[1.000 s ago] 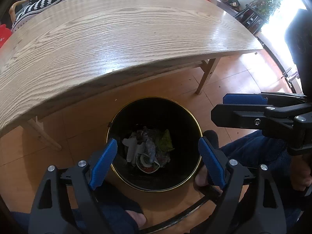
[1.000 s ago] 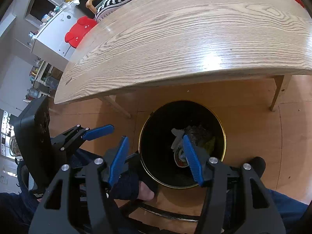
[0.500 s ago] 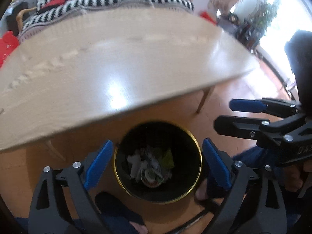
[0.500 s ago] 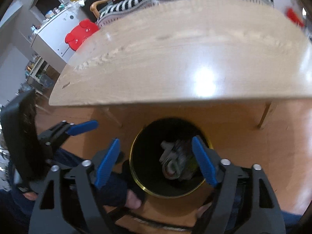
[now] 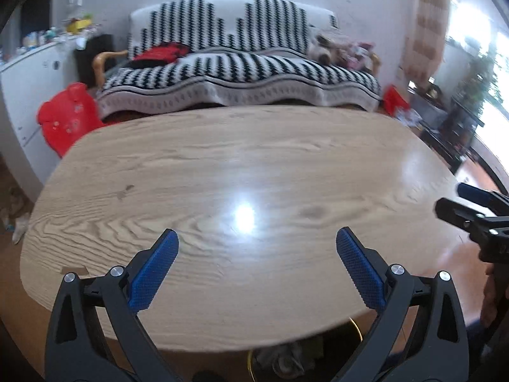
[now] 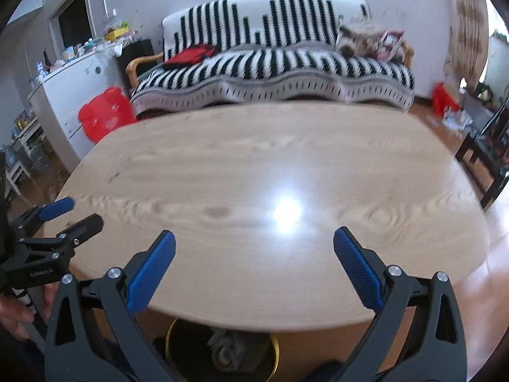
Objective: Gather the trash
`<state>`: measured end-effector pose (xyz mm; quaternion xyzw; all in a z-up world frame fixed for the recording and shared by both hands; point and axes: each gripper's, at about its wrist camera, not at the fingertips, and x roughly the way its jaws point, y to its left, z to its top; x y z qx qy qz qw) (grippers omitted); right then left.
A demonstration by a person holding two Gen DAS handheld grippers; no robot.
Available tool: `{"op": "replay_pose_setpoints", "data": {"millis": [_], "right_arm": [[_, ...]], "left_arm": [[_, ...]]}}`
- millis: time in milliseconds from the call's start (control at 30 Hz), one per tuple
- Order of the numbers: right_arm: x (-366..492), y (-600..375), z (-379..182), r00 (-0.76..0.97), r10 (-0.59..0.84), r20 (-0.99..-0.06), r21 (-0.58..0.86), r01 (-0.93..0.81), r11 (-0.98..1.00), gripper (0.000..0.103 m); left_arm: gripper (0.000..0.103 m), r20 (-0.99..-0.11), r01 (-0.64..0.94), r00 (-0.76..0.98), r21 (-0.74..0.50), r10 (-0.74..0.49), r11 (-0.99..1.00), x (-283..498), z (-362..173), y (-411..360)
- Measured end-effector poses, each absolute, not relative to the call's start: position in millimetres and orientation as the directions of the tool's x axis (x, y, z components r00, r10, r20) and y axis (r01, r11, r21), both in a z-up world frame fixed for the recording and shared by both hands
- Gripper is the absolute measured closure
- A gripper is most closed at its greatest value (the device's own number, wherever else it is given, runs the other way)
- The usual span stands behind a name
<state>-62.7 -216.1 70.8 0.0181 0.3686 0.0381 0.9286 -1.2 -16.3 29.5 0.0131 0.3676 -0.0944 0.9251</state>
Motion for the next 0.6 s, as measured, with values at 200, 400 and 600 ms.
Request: {"op": "replay_pose_setpoints", "data": {"millis": [200,400,600], "right_arm": [[-46.7,-221.3,60.4,0.730,0.044,-0.682,0.022,-0.039,0.999,0.007],[-43.5,-221.5,58.6,0.725,0.057,-0.687,0.042,-0.040,0.998,0.007],[-42.9,-217.4,55.0,0.715,0.066,-0.696,0.055,-0.038,0.998,0.007]], "left_arm": [[0.007,-0.703,0.192,0.689,-0.058,-0.177,0.980,6.9,0.0,-12.1],[0.007,-0.719,0.165,0.673,-0.079,-0.171,0.983,14.9,-4.3,-2.2],[0.007,-0.725,0.156,0.661,-0.117,-0.192,0.981,15.0,-5.9,3.4]]}}
